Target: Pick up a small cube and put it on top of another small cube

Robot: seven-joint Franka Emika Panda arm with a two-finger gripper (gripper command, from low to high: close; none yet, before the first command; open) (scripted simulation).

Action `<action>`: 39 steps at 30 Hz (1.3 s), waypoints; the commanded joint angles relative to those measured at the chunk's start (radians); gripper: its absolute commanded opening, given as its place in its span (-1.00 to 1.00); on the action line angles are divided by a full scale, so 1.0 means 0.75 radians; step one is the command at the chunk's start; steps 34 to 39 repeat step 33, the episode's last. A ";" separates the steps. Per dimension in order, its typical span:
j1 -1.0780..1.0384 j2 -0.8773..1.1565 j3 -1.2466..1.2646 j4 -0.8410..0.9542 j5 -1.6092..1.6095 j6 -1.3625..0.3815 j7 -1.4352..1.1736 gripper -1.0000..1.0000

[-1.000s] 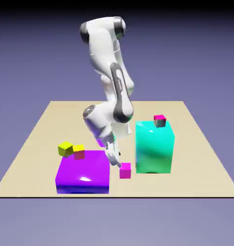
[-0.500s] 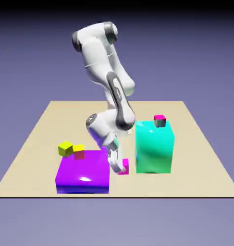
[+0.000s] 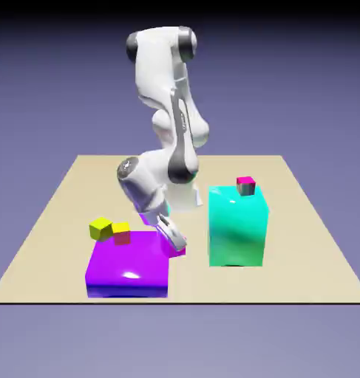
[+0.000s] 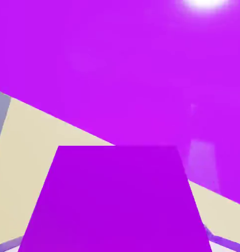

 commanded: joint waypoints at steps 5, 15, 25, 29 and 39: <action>0.139 -0.063 -0.242 0.061 -0.075 -0.136 -0.043 -1.00; 0.417 -0.189 -0.725 0.182 -0.219 -0.406 -0.134 -1.00; 0.490 -0.329 -1.123 0.008 0.108 -0.414 0.221 -1.00; 0.527 -0.192 -1.074 -0.091 0.250 -0.199 0.117 -1.00; 0.507 -0.265 -1.100 -0.037 0.173 -0.315 0.173 1.00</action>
